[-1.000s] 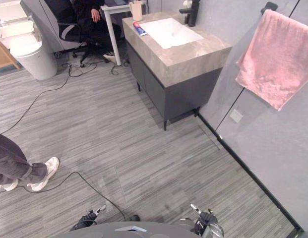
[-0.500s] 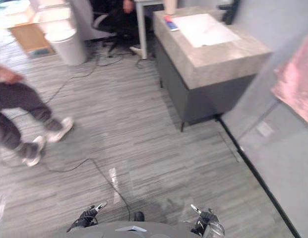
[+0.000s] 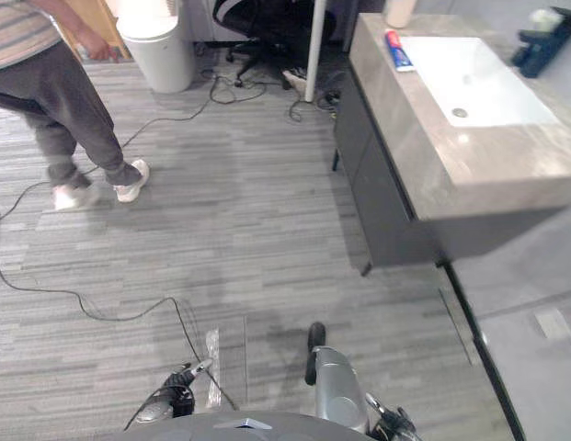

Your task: Organize washtable

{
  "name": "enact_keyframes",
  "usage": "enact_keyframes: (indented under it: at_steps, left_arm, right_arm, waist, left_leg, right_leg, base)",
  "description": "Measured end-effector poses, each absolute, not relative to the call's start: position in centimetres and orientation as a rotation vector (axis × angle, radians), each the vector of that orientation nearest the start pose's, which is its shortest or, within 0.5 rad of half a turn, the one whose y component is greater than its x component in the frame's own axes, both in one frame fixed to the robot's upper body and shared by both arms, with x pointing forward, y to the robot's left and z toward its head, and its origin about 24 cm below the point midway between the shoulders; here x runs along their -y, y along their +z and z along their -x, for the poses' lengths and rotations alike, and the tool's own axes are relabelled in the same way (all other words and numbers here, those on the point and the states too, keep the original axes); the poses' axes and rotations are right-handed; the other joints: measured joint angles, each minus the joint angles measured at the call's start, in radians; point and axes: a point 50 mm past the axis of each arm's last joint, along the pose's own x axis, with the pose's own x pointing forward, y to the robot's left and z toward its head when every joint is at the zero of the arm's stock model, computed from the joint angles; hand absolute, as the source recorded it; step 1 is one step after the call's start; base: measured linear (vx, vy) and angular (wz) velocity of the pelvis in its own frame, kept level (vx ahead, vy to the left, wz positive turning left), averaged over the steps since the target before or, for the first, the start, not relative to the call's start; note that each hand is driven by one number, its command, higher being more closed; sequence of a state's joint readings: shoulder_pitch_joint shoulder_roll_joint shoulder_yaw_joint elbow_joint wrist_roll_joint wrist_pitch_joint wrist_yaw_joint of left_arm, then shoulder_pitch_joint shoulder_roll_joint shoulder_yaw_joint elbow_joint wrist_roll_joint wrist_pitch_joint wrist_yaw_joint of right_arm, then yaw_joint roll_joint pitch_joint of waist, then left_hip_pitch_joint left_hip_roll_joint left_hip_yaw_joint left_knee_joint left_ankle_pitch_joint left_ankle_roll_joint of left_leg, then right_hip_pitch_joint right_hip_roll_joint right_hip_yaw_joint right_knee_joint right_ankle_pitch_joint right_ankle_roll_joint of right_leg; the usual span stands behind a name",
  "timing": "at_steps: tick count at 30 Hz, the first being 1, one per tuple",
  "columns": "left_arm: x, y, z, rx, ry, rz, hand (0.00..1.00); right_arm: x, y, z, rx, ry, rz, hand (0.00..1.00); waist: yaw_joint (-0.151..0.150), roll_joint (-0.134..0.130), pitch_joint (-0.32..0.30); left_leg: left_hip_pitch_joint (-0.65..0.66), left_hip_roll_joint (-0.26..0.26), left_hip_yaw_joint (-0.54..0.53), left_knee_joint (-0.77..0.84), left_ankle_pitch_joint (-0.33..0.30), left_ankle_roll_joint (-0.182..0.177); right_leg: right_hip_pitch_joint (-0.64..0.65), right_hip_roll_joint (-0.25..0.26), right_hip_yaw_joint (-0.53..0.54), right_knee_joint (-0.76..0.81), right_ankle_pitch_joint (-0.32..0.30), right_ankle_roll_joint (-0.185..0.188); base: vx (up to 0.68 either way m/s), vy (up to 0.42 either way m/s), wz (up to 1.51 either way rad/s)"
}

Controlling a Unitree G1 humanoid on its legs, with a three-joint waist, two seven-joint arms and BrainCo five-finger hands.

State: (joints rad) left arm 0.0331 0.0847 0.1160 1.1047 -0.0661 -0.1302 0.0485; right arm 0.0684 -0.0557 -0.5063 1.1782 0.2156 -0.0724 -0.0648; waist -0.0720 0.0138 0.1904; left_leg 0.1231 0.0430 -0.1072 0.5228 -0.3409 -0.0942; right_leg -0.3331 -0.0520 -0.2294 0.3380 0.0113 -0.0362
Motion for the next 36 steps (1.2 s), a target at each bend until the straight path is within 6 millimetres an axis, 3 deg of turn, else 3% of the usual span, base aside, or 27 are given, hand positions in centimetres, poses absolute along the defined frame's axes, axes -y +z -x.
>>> enact_keyframes:
  at_steps: [1,2,3,4,5,7,9,10,11,13,14,15,16,17,18,19,21,22,23,24,26,28,29,31,34,35,36]
  left_arm:
    - [-19.5,-15.6,-11.2,-0.985,0.267,0.061,0.0]
    - [-19.2,-15.5,-11.5,-0.971,0.275,0.082,0.0]
    - [-19.2,-15.3,-12.0,-0.945,0.284,0.099,0.0]
    - [-19.8,-14.9,-12.6,-0.908,0.303,0.1,0.0]
    - [-20.0,-14.7,-12.9,-0.89,0.309,0.099,0.0]
    - [-20.1,-14.1,-13.8,-0.83,0.331,0.117,0.0]
    - [-20.4,-13.9,-14.0,-0.81,0.365,0.139,0.0]
    - [-20.4,-14.1,-13.4,-0.824,0.399,0.16,0.0]
    - [-20.4,-14.3,-13.0,-0.833,0.419,0.173,0.0]
    - [-20.9,-14.5,-12.2,-0.849,0.468,0.189,0.0]
    - [-21.4,-14.5,-12.1,-0.858,0.474,0.177,0.0]
    - [-21.7,-14.4,-12.0,-0.86,0.473,0.164,0.0]
    - [-22.1,-14.4,-12.0,-0.861,0.468,0.147,0.0]
    - [-22.5,-14.4,-12.2,-0.879,0.431,0.098,0.0]
    - [-22.4,-14.5,-12.4,-0.892,0.398,0.069,0.0]
    - [-22.0,-14.7,-12.2,-0.908,0.372,0.056,0.0]
    - [-21.3,-15.0,-11.9,-0.932,0.336,0.047,0.0]
    - [-20.8,-15.1,-11.8,-0.943,0.32,0.051,0.0]
    - [-20.6,-15.1,-11.8,-0.945,0.312,0.05,0.0]
    - [-20.3,-15.1,-12.0,-0.945,0.303,0.051,0.0]
    - [-20.0,-15.2,-12.0,-0.947,0.295,0.061,0.0]
    - [-19.9,-15.2,-11.9,-0.942,0.324,0.093,0.0]
    - [-19.9,-15.3,-11.7,-0.948,0.328,0.098,0.0]
    - [-20.0,-15.4,-11.1,-0.958,0.355,0.118,0.0]
    - [-18.0,-16.0,-10.1,-0.994,0.33,0.16,0.0]
    - [-17.4,-16.0,-10.1,-0.995,0.326,0.176,0.0]
    - [-17.4,-16.0,-10.0,-0.996,0.331,0.182,0.0]
  right_arm:
    - [22.8,-16.4,-7.1,-1.067,-0.673,-0.347,0.0]
    - [22.9,-16.3,-7.8,-1.054,-0.651,-0.326,0.0]
    - [23.5,-15.9,-8.9,-1.028,-0.63,-0.292,0.0]
    - [23.1,-15.6,-10.1,-0.994,-0.61,-0.298,0.0]
    - [22.8,-15.5,-10.7,-0.976,-0.602,-0.303,0.0]
    - [22.5,-14.9,-12.2,-0.918,-0.571,-0.294,0.0]
    - [22.1,-14.4,-13.7,-0.872,-0.554,-0.302,0.0]
    - [21.9,-14.3,-14.0,-0.861,-0.545,-0.299,0.0]
    - [21.7,-14.3,-14.0,-0.862,-0.536,-0.295,0.0]
    - [21.0,-14.6,-13.4,-0.877,-0.517,-0.289,0.0]
    - [20.2,-15.0,-12.6,-0.911,-0.516,-0.311,0.0]
    - [19.5,-15.4,-11.8,-0.934,-0.517,-0.327,0.0]
    - [19.1,-15.6,-11.4,-0.952,-0.52,-0.338,0.0]
    - [18.7,-16.0,-10.5,-0.987,-0.538,-0.365,0.0]
    - [18.5,-16.2,-10.0,-1.008,-0.547,-0.376,0.0]
    - [18.9,-16.2,-9.9,-1.007,-0.55,-0.371,0.0]
    - [19.3,-16.1,-10.0,-0.998,-0.542,-0.356,0.0]
    - [19.5,-16.0,-10.1,-0.989,-0.543,-0.351,0.0]
    - [19.5,-16.0,-10.1,-0.987,-0.544,-0.352,0.0]
    - [19.6,-16.0,-10.1,-0.984,-0.546,-0.353,0.0]
    - [19.9,-16.0,-9.9,-0.983,-0.566,-0.366,0.0]
    - [20.1,-16.0,-9.6,-0.977,-0.58,-0.369,0.0]
    - [20.1,-16.0,-9.6,-0.973,-0.578,-0.364,0.0]
    - [19.8,-16.0,-9.5,-0.979,-0.551,-0.344,0.0]
    - [21.2,-15.8,-9.2,-0.975,-0.565,-0.313,0.0]
    - [21.7,-15.8,-9.1,-0.973,-0.569,-0.318,0.0]
    - [21.7,-15.8,-9.1,-0.975,-0.569,-0.318,0.0]
  waist:
    - [0.008,0.018,0.013]
    - [0.025,0.026,0.024]
    - [0.03,0.039,0.06]
    - [0.038,0.019,0.079]
    - [0.046,0.009,0.08]
    - [0.084,-0.012,0.078]
    - [0.109,-0.011,0.075]
    - [0.117,-0.002,0.067]
    - [0.118,0.004,0.06]
    - [0.139,-0.002,0.023]
    - [0.135,-0.033,-0.001]
    - [0.139,-0.071,-0.023]
    - [0.137,-0.09,-0.028]
    - [0.117,-0.115,-0.032]
    - [0.103,-0.117,-0.03]
    - [0.099,-0.109,-0.025]
    - [0.089,-0.09,-0.018]
    - [0.088,-0.081,-0.013]
    - [0.086,-0.079,-0.014]
    - [0.084,-0.078,-0.014]
    - [0.077,-0.073,-0.012]
    - [0.081,-0.068,-0.014]
    - [0.081,-0.063,-0.017]
    - [0.085,-0.062,-0.026]
    - [0.08,0.013,-0.069]
    - [0.081,0.024,-0.076]
    - [0.081,0.032,-0.08]
  left_leg:
    - [-0.127,0.028,0.042,0.3,0.186,-0.041]
    - [-0.171,0.044,0.056,0.414,0.311,-0.06]
    - [-0.234,0.066,0.089,0.597,0.273,-0.02]
    - [-0.3,0.07,0.131,0.676,0.203,0.016]
    - [-0.333,0.069,0.156,0.67,0.176,0.021]
    - [-0.457,0.066,0.212,0.523,0.121,0.042]
    - [-0.514,0.068,0.252,0.159,0.128,0.054]
    - [-0.501,0.081,0.28,-0.091,0.184,0.058]
    - [-0.503,0.092,0.29,-0.189,0.205,0.06]
    - [-0.535,0.091,0.302,-0.202,0.305,0.08]
    - [-0.536,0.061,0.306,-0.175,0.362,0.11]
    - [-0.507,0.027,0.333,-0.194,0.386,0.129]
    - [-0.487,0.0,0.335,-0.197,0.378,0.143]
    - [-0.433,-0.043,0.322,-0.204,0.347,0.162]
    - [-0.385,-0.057,0.307,-0.21,0.326,0.174]
    - [-0.303,-0.064,0.295,-0.223,0.306,0.182]
    - [-0.173,-0.067,0.289,-0.294,0.306,0.182]
    - [-0.077,-0.065,0.289,-0.365,0.305,0.18]
    - [-0.043,-0.063,0.289,-0.398,0.302,0.175]
    - [0.003,-0.061,0.287,-0.439,0.291,0.16]
    - [0.039,-0.055,0.278,-0.46,0.272,0.141]
    - [0.072,-0.041,0.277,-0.445,0.22,0.112]
    - [0.074,-0.033,0.273,-0.433,0.203,0.104]
    - [0.082,-0.003,0.261,-0.387,0.142,0.055]
    - [0.098,0.084,0.269,-0.418,0.158,0.013]
    - [0.107,0.109,0.268,-0.44,0.189,-0.029]
    - [0.114,0.117,0.269,-0.448,0.201,-0.042]
  right_leg:
    - [0.064,0.029,-0.003,-0.019,-0.044,-0.012]
    - [0.109,0.047,0.005,-0.037,-0.059,-0.02]
    - [0.224,0.078,0.023,-0.079,-0.083,-0.037]
    - [0.324,0.08,0.039,-0.122,-0.097,-0.052]
    - [0.365,0.077,0.052,-0.142,-0.097,-0.053]
    - [0.478,0.065,0.076,-0.207,-0.103,-0.057]
    - [0.571,0.031,0.098,-0.248,-0.148,-0.009]
    - [0.622,0.018,0.108,-0.274,-0.184,0.032]
    - [0.65,0.013,0.108,-0.284,-0.211,0.045]
    - [0.703,-0.021,0.11,-0.272,-0.32,0.071]
    - [0.689,-0.06,0.132,-0.198,-0.331,0.064]
    - [0.609,-0.106,0.169,-0.021,-0.315,0.069]
    - [0.576,-0.127,0.181,0.079,-0.289,0.073]
    - [0.515,-0.149,0.201,0.274,-0.167,0.102]
    - [0.468,-0.147,0.23,0.42,-0.09,0.161]
    - [0.409,-0.143,0.241,0.577,-0.071,0.191]
    - [0.322,-0.15,0.203,0.703,-0.09,0.164]
    - [0.27,-0.146,0.18,0.694,-0.134,0.125]
    - [0.244,-0.144,0.171,0.669,-0.156,0.119]
    - [0.194,-0.142,0.152,0.579,-0.192,0.125]
    - [0.166,-0.153,0.099,0.341,-0.201,0.127]
    - [0.169,-0.174,0.047,0.056,-0.154,0.108]
    - [0.171,-0.173,0.047,0.005,-0.128,0.099]
    - [0.188,-0.168,0.045,-0.086,0.027,0.121]
    - [0.232,-0.094,-0.036,-0.129,0.008,0.093]
    - [0.256,-0.071,-0.063,-0.151,-0.002,0.078]
    - [0.268,-0.063,-0.068,-0.16,-0.004,0.075]
  base:
    - [0.36,-0.135,-0.15]
    - [0.36,-0.14,-0.38]
    - [0.45,-0.209,-0.53]
    - [0.52,-0.251,-0.46]
    - [0.32,-0.22,-0.45]
    - [0.06,-0.077,-0.52]
    - [0.39,-0.069,-0.64]
    - [0.53,-0.052,-0.58]
    - [0.6,-0.002,-0.71]
    - [0.56,0.058,-0.46]
    - [0.69,0.127,-0.13]
    - [0.69,0.147,0.04]
    - [0.64,0.176,0.34]
    - [0.51,0.144,0.59]
    - [0.5,0.165,0.62]
    - [0.3,0.117,0.33]
    - [0.13,0.085,0.05]
    - [0.01,0.08,-0.05]
    - [-0.09,0.084,-0.03]
    - [0.02,0.011,0.11]
    - [0.01,-0.006,0.18]
    - [-0.19,0.025,0.12]
    - [-0.11,-0.059,0.11]
    - [0.05,-0.22,0.09]
    - [0.17,-0.316,0.32]
    - [0.13,-0.246,0.41]
    - [0.08,-0.157,0.28]
